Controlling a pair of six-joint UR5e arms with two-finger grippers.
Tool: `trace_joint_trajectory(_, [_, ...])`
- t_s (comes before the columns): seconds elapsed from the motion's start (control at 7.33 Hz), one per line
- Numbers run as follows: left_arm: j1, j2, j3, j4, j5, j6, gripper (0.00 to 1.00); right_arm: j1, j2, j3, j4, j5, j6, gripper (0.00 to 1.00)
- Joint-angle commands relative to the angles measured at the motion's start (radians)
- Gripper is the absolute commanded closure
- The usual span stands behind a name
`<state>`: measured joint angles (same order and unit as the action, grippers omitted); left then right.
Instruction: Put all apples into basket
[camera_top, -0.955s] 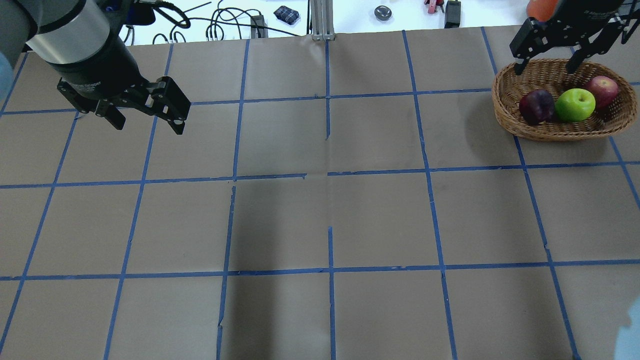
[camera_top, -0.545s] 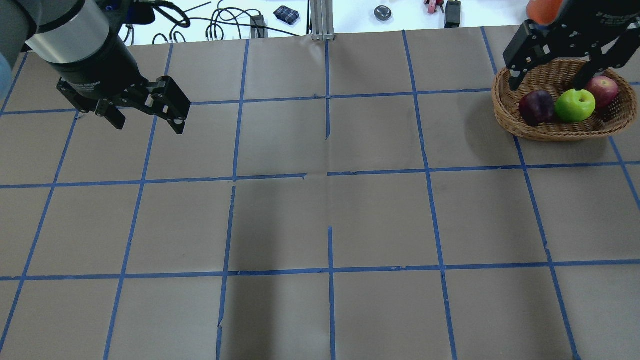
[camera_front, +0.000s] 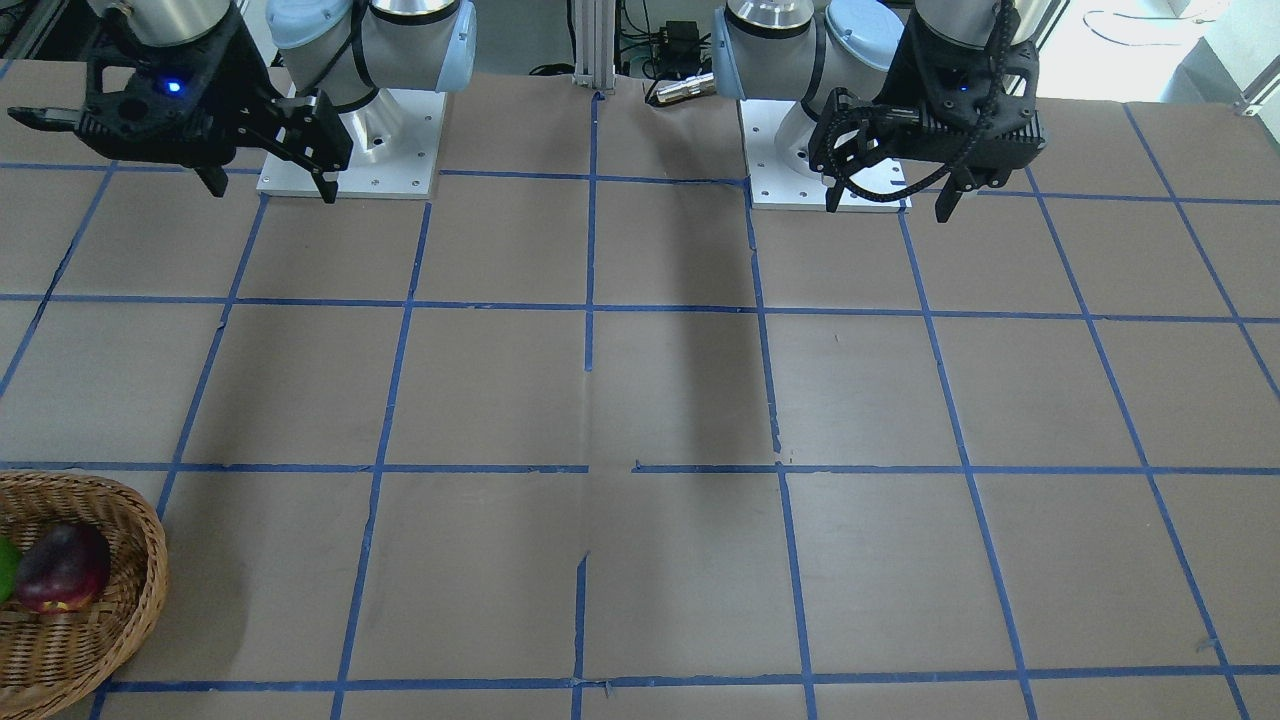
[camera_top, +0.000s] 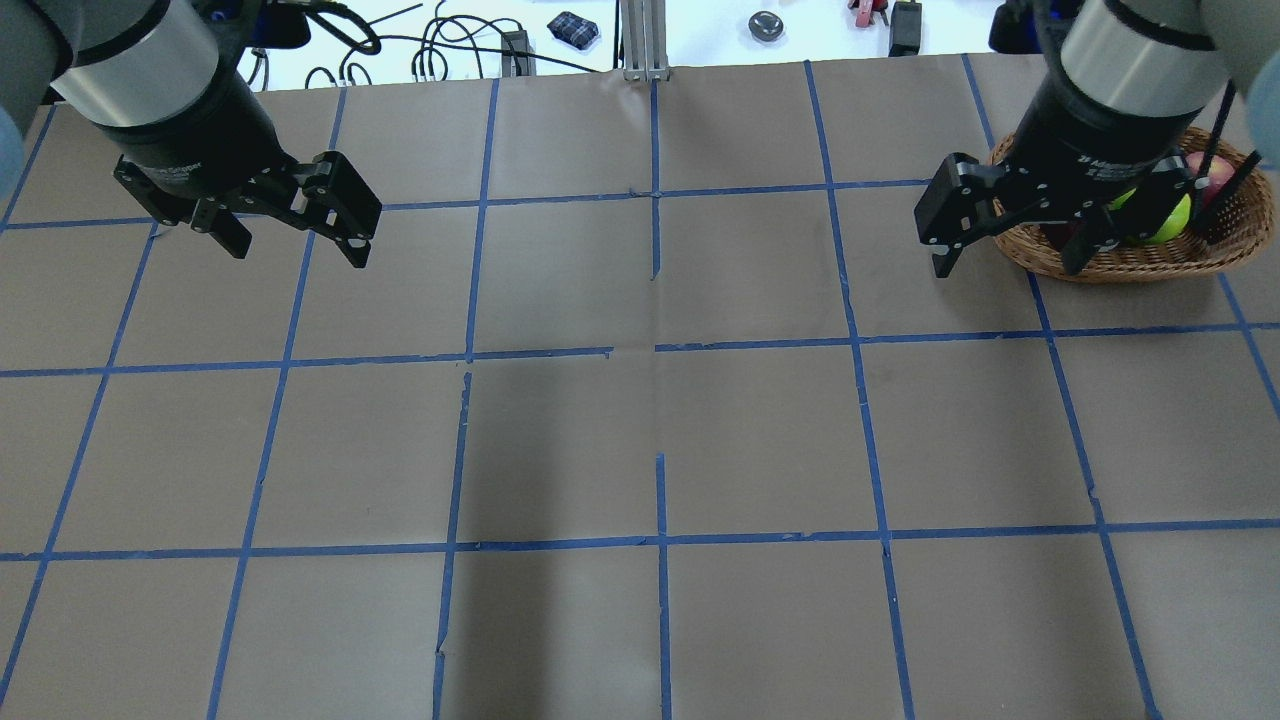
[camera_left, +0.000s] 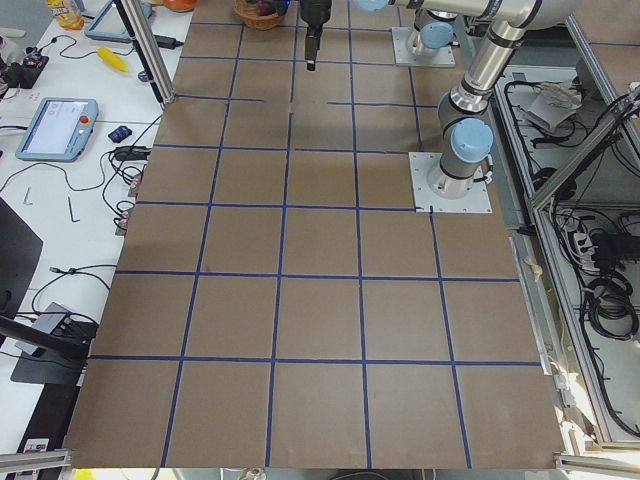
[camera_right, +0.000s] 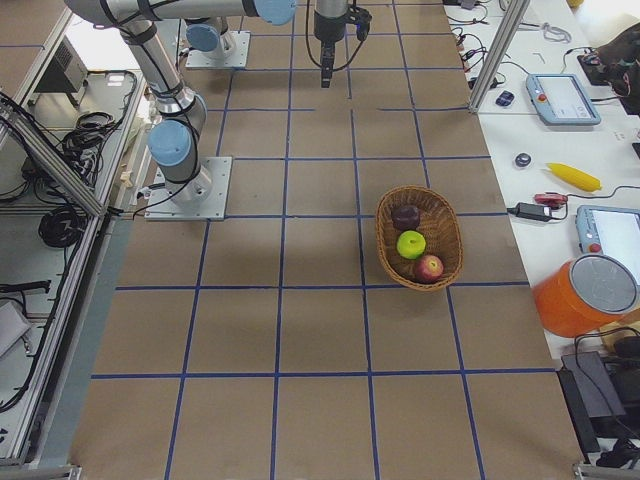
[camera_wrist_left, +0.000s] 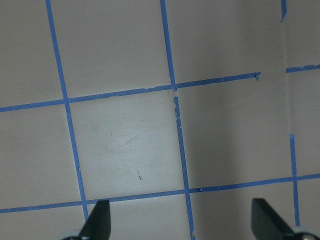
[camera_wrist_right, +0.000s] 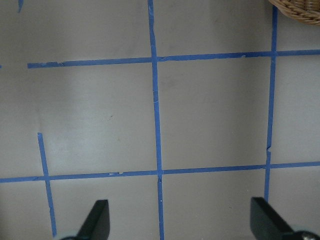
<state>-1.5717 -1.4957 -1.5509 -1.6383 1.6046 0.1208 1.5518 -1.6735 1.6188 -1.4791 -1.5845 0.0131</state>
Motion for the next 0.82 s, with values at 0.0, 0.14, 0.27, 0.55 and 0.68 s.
trace_joint_trajectory(0.0, [-0.001,0.0,-0.003,0.0,0.0,-0.001,0.0,0.031,-0.006,0.01,-0.034,0.002,0.002,0.0])
trace_joint_trajectory(0.14, [-0.004,0.002,-0.005,0.0,0.0,-0.001,0.0,0.031,-0.006,0.01,-0.032,-0.002,0.002,0.0])
trace_joint_trajectory(0.27, [-0.001,0.002,-0.003,0.0,0.0,-0.001,0.0,0.03,-0.012,0.004,-0.012,0.0,0.002,0.0])
trace_joint_trajectory(0.55, [-0.004,0.005,-0.008,0.0,0.0,-0.001,0.0,0.022,-0.019,0.006,0.016,0.006,-0.001,0.0])
trace_joint_trajectory(0.68, [-0.001,0.003,-0.008,0.0,0.0,-0.001,0.0,0.021,-0.02,0.006,0.016,0.008,0.001,0.0])
